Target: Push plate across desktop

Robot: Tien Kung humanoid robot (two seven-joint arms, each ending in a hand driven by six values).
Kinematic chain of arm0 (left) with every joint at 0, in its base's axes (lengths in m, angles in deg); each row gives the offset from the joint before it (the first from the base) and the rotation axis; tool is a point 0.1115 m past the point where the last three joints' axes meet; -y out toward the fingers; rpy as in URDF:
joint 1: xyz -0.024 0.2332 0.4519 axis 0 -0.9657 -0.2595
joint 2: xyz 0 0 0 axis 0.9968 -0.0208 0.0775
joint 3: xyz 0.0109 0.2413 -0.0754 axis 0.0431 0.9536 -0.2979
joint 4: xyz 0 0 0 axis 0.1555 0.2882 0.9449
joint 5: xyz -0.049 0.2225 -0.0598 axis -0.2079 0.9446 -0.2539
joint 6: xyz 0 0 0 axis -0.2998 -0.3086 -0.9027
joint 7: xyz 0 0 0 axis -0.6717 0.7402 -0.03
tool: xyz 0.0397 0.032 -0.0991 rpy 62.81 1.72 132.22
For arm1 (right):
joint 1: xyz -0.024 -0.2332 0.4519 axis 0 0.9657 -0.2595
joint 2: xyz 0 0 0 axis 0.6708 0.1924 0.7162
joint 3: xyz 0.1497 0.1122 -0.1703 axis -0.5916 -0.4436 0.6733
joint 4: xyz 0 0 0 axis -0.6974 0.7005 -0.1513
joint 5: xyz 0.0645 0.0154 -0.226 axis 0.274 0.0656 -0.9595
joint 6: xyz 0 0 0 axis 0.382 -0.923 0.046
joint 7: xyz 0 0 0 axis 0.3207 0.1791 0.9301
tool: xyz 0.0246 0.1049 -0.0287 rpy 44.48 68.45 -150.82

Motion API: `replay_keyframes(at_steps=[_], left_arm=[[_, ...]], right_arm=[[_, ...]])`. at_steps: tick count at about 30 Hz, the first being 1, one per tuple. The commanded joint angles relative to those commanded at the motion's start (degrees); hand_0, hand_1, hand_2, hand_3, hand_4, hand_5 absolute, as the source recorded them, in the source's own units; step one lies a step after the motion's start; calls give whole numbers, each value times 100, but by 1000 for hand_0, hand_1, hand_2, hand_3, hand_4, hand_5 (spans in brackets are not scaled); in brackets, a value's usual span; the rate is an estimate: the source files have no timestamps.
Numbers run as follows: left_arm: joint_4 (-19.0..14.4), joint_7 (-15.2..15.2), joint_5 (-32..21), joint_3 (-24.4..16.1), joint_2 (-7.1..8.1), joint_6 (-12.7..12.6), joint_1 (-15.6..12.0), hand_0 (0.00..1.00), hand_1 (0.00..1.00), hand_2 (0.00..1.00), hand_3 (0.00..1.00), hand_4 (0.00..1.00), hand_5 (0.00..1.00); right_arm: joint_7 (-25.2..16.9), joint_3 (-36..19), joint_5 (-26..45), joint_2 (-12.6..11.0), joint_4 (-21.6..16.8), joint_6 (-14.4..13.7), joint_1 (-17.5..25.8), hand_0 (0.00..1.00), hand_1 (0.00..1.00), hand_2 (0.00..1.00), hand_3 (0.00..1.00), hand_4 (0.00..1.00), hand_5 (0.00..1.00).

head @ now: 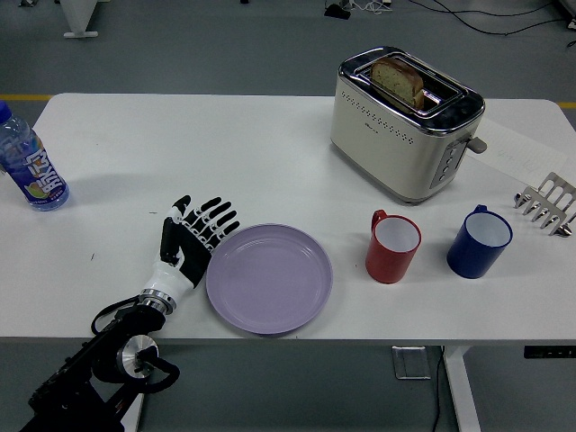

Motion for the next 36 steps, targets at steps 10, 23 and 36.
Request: replay_keyframes(at_steps=[10, 23, 36], left_arm=[[-109, -22, 163, -773, 0, -89, 87, 708, 730, 682, 592, 545, 998], [-434, 218, 306, -1630, 0, -152, -1, 714, 730, 681, 599, 546, 998], [-856, 532, 525, -2632, 535, -216, -527, 728, 739, 689, 610, 544, 998]], right_arm=[[-9, 15, 12, -7, 4, 0, -11, 586, 524, 614, 595, 295, 559], [-123, 141, 265, -52, 36, -4, -37, 586, 524, 614, 595, 295, 557], [-194, 221, 465, -58, 58, -7, -1, 586, 524, 614, 595, 296, 554]])
